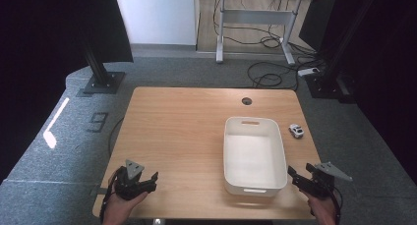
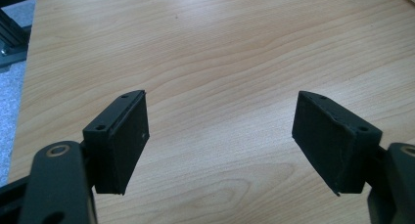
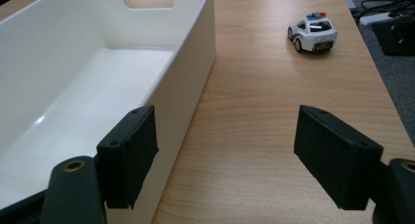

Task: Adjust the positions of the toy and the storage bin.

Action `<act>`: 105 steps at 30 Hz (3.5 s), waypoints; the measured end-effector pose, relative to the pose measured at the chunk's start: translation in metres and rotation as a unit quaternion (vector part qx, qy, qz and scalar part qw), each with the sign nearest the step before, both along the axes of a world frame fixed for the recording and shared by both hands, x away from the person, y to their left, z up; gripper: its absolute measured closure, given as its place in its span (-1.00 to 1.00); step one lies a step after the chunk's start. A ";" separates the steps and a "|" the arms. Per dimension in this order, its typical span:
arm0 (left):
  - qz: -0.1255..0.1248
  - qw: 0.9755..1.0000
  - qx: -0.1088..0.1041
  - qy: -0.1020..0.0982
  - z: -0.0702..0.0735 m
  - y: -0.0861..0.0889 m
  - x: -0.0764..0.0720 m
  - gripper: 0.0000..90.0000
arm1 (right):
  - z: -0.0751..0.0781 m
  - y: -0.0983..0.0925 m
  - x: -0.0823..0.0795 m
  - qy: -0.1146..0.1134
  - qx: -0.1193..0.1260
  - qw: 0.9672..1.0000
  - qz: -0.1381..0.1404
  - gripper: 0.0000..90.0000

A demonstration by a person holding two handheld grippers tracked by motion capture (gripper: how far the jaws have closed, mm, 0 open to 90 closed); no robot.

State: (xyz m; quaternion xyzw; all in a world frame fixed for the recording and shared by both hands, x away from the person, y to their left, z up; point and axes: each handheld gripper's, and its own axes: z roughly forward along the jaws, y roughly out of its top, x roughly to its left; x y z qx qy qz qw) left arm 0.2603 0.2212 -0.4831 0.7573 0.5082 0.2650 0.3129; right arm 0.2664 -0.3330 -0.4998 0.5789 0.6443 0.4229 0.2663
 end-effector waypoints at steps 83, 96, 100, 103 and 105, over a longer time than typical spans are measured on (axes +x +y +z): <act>-0.010 1.000 -0.009 0.028 -0.007 0.004 -0.002 -0.56 | 0.013 0.031 0.064 -0.008 -0.020 0.999 0.041 -0.40; -0.007 0.999 -0.005 0.032 -0.008 0.003 -0.001 -0.56 | 0.001 0.022 0.068 0.005 -0.022 0.999 0.043 -0.28; -0.008 0.999 -0.005 0.032 -0.009 0.003 0.000 -0.56 | -0.001 0.027 0.069 0.010 -0.034 0.998 0.048 -0.19; -0.009 0.999 -0.005 0.032 -0.009 0.003 0.001 -0.56 | -0.004 0.031 0.071 0.018 -0.042 0.998 0.051 -0.04; -0.012 0.999 -0.004 0.031 -0.009 0.003 0.001 -0.56 | -0.004 0.031 0.070 0.026 -0.028 0.998 0.055 0.13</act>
